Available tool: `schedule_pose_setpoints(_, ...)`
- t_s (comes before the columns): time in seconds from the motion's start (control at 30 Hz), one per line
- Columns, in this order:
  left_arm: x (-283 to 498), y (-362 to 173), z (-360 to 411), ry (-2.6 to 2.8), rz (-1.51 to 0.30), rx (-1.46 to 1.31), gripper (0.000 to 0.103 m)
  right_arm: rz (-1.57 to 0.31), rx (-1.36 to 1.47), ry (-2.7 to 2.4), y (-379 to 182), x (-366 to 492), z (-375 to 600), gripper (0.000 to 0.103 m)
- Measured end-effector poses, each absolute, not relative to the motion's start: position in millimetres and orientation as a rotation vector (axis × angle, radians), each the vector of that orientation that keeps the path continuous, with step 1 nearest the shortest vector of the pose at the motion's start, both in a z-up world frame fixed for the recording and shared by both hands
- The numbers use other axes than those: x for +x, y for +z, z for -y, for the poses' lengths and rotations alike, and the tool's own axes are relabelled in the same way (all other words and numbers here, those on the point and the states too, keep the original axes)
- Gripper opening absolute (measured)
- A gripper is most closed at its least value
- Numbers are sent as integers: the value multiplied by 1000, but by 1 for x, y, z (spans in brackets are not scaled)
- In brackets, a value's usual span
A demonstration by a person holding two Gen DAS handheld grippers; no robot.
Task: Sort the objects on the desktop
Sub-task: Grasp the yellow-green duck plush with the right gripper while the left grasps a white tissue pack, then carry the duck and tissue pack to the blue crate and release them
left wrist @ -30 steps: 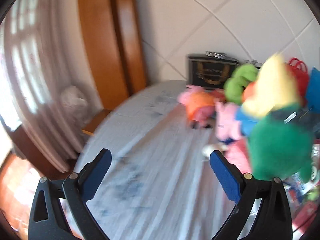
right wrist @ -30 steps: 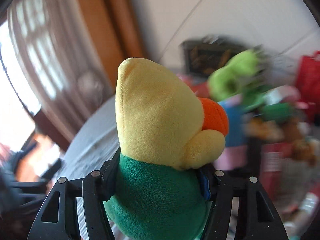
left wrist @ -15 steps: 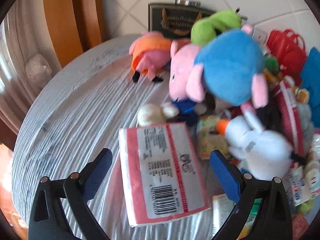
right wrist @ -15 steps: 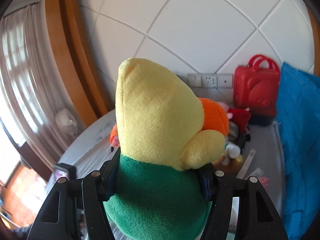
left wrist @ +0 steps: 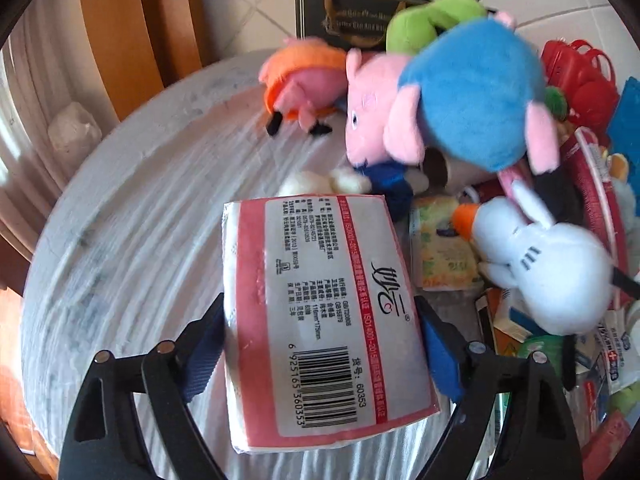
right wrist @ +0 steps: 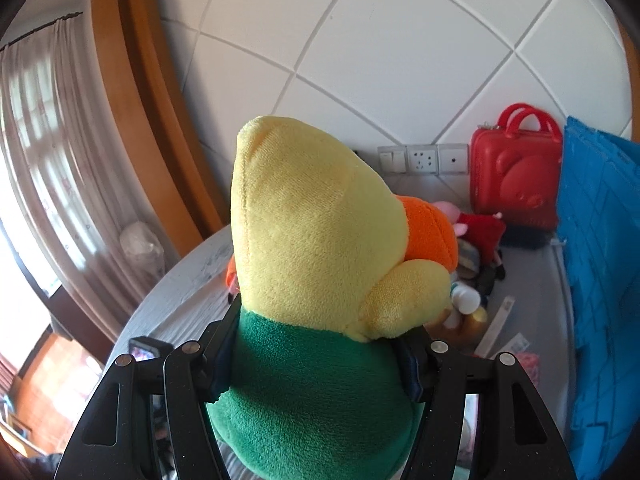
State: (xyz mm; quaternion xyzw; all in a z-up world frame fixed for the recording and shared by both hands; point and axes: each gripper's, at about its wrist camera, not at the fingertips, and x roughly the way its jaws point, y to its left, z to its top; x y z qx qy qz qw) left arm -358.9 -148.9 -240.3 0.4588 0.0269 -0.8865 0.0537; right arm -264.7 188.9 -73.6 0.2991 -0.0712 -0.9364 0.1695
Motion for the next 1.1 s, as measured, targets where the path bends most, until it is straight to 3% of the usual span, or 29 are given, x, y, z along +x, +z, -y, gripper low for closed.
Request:
schedule_pose_setpoints(0.23, -336, -167, 142, -2837, 90, 1143, 85, 229, 797, -2688, -54, -243, -184, 64)
schedule_pose_setpoints(0.53, -314, -52, 72, -3141, 328, 807, 85, 287, 673, -2748, -9, -181, -190, 64)
schedule_pose_setpoints(0.77, -293, 6, -26, -3339, 433, 643, 85, 309, 496, -2897, 35, -115, -246, 64)
schedule_pose_setpoints(1.1, -247, 66, -211, -3501, 509, 449, 85, 355, 303, -3100, 70, -34, -397, 65)
